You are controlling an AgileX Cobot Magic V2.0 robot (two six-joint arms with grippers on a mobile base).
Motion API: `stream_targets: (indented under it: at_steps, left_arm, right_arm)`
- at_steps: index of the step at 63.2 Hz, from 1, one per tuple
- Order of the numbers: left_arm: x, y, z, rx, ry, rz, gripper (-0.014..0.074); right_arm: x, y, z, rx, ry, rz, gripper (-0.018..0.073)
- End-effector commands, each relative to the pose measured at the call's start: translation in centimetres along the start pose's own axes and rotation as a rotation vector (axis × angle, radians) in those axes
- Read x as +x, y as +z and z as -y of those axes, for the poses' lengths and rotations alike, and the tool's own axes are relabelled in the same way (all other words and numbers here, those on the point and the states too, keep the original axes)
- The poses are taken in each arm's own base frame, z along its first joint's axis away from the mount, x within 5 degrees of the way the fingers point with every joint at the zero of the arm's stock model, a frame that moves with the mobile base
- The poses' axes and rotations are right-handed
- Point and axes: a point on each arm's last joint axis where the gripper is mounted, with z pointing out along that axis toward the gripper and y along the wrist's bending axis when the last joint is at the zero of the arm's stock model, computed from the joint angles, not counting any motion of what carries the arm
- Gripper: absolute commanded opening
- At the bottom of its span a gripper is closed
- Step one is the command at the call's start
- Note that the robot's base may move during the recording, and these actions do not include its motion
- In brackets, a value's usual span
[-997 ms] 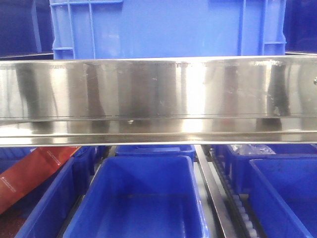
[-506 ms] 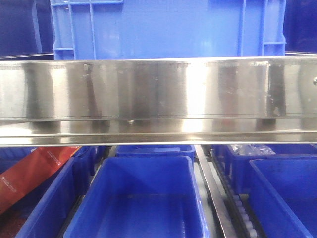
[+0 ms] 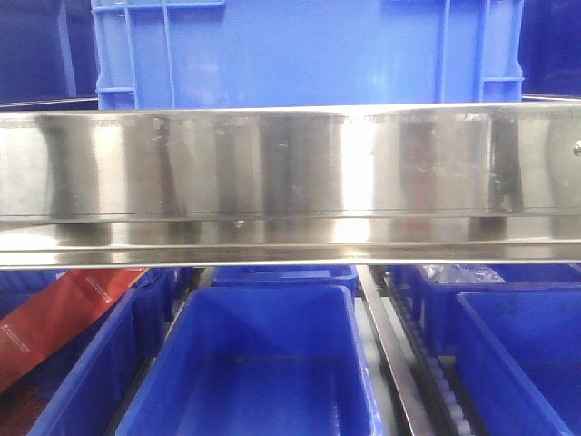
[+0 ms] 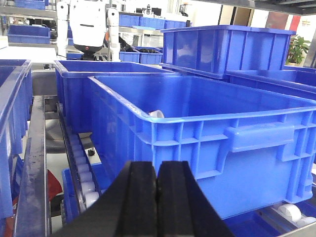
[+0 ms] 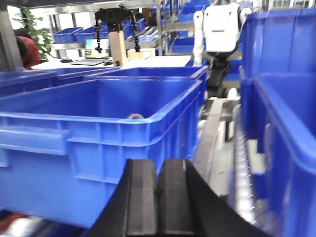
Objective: Place valve from conveyor to right shelf box
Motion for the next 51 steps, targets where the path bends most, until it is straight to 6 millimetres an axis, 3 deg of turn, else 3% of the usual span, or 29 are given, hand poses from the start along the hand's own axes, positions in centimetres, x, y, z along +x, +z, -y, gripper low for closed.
stream_targets:
  at_steps: [1, 11, 22, 33, 41, 51]
  left_arm:
    - [-0.2, -0.1, 0.1, 0.008, -0.003, 0.024, -0.0111]
    - [-0.2, -0.1, 0.1, 0.008, -0.003, 0.024, -0.0111]
    - [-0.2, -0.1, 0.1, 0.008, -0.003, 0.024, -0.0111]
    - [-0.2, -0.1, 0.1, 0.008, -0.003, 0.024, -0.0111]
    - [-0.3, -0.1, 0.1, 0.009, -0.003, 0.028, -0.0111]
    - [-0.3, -0.1, 0.1, 0.009, -0.003, 0.028, -0.0111]
  right_arm:
    - [0.1, -0.4, 0.5, 0.05, -0.094, 0.113, -0.0167]
    - [3.3, -2.0, 1.3, 0.14, -0.107, 0.236, -0.0167]
    - [8.2, -3.2, 2.0, 0.233, -0.111, 0.156, -0.0167]
    - [11.4, -3.9, 2.3, 0.277, -0.112, 0.118, -0.0167]
    - [12.8, -3.7, 2.5, 0.275, -0.102, 0.045, -0.0167]
    - [12.9, -3.7, 2.5, 0.276, -0.103, 0.049, -0.0167]
